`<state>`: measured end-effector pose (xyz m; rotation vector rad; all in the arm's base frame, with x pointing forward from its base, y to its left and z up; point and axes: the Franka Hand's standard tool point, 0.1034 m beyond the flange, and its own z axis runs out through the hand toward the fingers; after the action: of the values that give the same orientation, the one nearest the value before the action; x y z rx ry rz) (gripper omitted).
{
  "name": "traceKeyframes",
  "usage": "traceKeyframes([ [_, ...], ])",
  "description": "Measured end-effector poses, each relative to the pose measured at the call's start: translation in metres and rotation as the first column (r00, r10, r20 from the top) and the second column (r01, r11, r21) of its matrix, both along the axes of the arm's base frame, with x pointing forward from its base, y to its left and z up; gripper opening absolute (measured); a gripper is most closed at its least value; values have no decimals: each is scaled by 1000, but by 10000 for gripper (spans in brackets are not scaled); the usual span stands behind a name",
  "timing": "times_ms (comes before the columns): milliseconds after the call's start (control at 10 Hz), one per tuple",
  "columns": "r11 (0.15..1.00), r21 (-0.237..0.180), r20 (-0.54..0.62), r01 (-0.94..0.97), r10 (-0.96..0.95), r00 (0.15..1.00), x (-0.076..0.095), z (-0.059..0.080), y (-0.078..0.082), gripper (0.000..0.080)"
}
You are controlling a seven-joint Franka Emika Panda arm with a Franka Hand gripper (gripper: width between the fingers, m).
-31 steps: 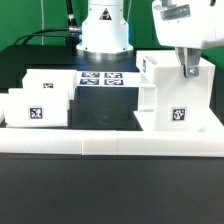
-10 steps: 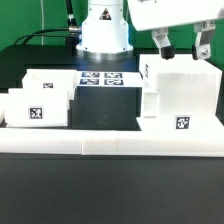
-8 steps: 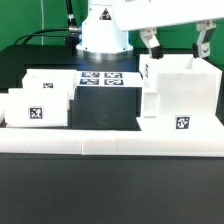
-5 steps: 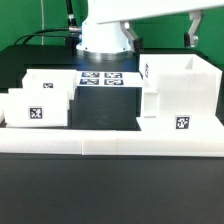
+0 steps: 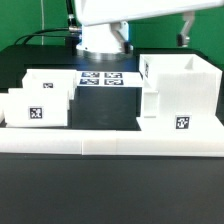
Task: Assemble drawer
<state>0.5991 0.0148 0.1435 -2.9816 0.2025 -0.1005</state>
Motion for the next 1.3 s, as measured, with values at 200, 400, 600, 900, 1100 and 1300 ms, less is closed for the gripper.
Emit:
traceKeyframes([
  [200,1000,-20,-4,-21,21,1000,-15,-2,-37,649],
  [400,993,-18,2,-121,121,993,-22,-14,-70,649],
  [600,996,-14,-3,-83,83,997,-21,-13,-62,649],
  [900,988,-17,-5,-156,156,988,-28,-21,-74,649],
  [1100,981,-38,-9,-189,189,982,-47,-40,-84,649],
  [1300,977,-72,-8,-201,201,979,-65,-64,-94,649],
])
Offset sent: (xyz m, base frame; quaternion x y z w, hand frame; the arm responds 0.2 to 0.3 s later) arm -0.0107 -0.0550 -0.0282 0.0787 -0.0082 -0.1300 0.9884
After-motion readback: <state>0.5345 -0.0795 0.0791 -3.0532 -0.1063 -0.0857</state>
